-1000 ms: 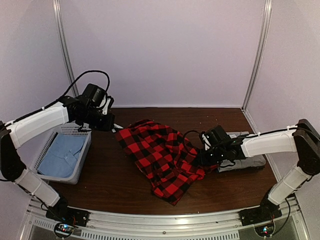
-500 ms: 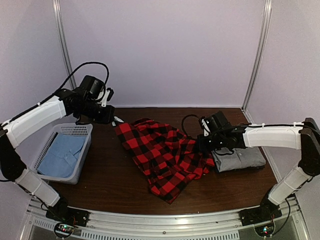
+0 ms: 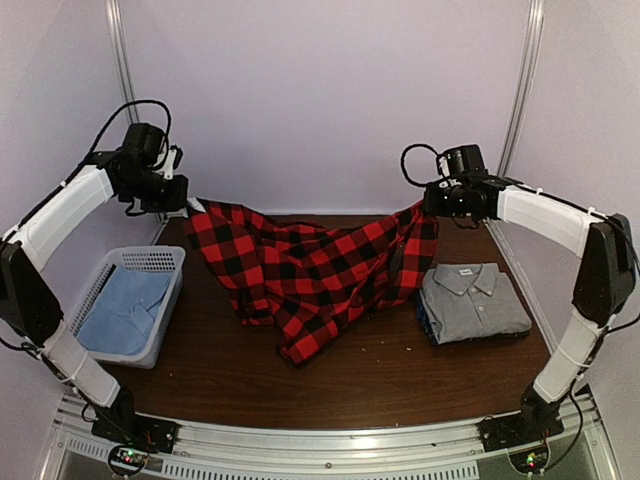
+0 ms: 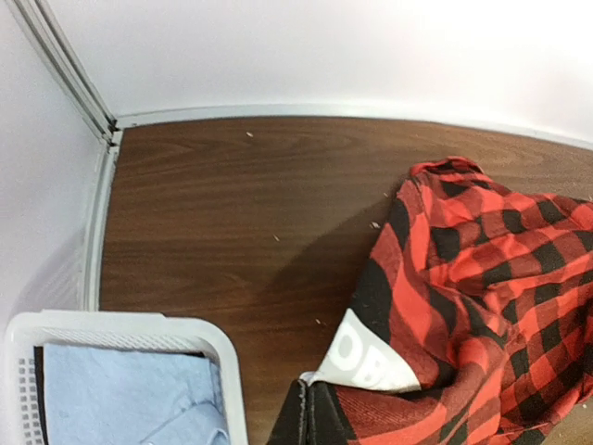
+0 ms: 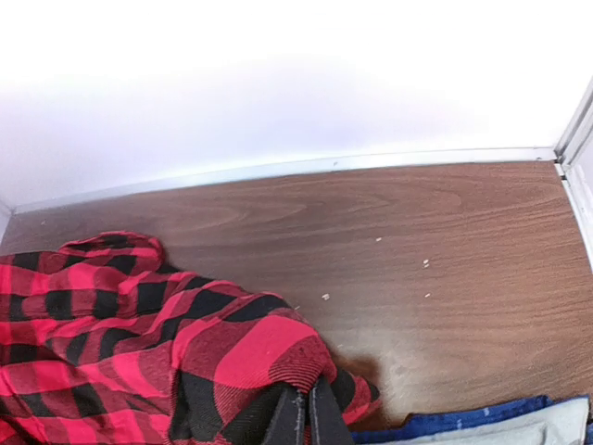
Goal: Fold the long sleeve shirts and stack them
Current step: Flatten out the crumpled shirt at the center of the board.
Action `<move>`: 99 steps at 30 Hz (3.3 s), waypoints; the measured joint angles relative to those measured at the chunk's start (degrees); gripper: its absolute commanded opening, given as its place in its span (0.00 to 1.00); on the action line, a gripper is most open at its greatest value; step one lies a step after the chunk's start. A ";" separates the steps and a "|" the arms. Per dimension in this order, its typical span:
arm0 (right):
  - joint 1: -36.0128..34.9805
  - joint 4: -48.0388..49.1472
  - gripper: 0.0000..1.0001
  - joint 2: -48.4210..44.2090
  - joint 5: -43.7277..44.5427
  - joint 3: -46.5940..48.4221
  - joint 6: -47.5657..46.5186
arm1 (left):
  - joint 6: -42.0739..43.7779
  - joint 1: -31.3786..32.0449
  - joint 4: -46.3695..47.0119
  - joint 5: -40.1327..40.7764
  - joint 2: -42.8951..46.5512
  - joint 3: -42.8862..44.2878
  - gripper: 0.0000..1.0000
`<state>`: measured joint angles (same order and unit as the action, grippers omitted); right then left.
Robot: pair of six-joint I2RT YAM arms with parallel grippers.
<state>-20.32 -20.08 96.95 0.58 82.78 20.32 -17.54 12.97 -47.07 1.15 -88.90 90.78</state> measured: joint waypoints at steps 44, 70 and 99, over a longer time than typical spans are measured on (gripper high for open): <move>-16.61 11.89 0.87 1.70 -4.52 -21.51 1.05 | -17.07 23.21 27.96 -18.73 -2.91 -32.24 0.75; -14.51 18.38 0.00 11.58 -11.80 -15.93 1.01 | -22.40 28.17 39.74 -23.04 -12.37 -30.62 0.00; -16.44 -1.73 0.33 3.26 -10.12 -8.85 0.72 | -22.97 24.44 31.76 -26.80 -0.07 -40.85 0.07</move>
<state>-36.75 -21.80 100.20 -9.54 73.93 21.04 -40.51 37.41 -15.31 -25.65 -88.97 49.93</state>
